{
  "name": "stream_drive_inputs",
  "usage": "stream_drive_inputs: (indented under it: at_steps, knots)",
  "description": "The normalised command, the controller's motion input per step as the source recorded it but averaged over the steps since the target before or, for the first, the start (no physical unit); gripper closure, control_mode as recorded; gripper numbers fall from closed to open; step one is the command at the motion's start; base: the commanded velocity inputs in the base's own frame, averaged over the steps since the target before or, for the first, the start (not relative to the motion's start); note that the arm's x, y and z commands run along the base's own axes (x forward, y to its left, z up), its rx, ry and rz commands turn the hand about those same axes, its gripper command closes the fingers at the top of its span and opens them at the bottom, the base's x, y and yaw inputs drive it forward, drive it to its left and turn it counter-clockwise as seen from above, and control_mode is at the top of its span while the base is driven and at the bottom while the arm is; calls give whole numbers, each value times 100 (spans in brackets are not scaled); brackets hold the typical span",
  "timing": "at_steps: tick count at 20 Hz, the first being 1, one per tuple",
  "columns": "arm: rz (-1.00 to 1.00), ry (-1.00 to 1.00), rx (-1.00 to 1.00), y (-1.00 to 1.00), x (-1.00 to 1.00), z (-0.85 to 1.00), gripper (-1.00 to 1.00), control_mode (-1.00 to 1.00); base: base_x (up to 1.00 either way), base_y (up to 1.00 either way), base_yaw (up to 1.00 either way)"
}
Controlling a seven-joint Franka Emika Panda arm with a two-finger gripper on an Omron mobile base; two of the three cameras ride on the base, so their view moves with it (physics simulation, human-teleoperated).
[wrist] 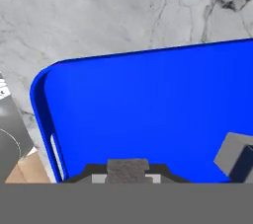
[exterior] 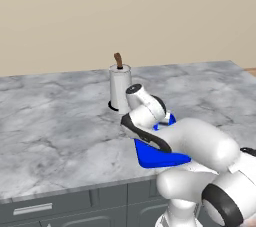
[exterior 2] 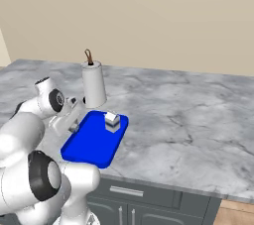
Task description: Take out the milk from the fridge and place it on the tray on the counter. Then take the sugar cube near the tray and place it in the tray.
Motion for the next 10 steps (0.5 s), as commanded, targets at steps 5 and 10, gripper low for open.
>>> stream_drive_inputs:
  at_steps: [5, 10]
  knots:
    - [6, 0, 4, -31, 5, -16, 100, -100, 0, 0, 0]
    - [15, 0, 11, -8, 23, -20, 100, -100, 0, 0, 0]
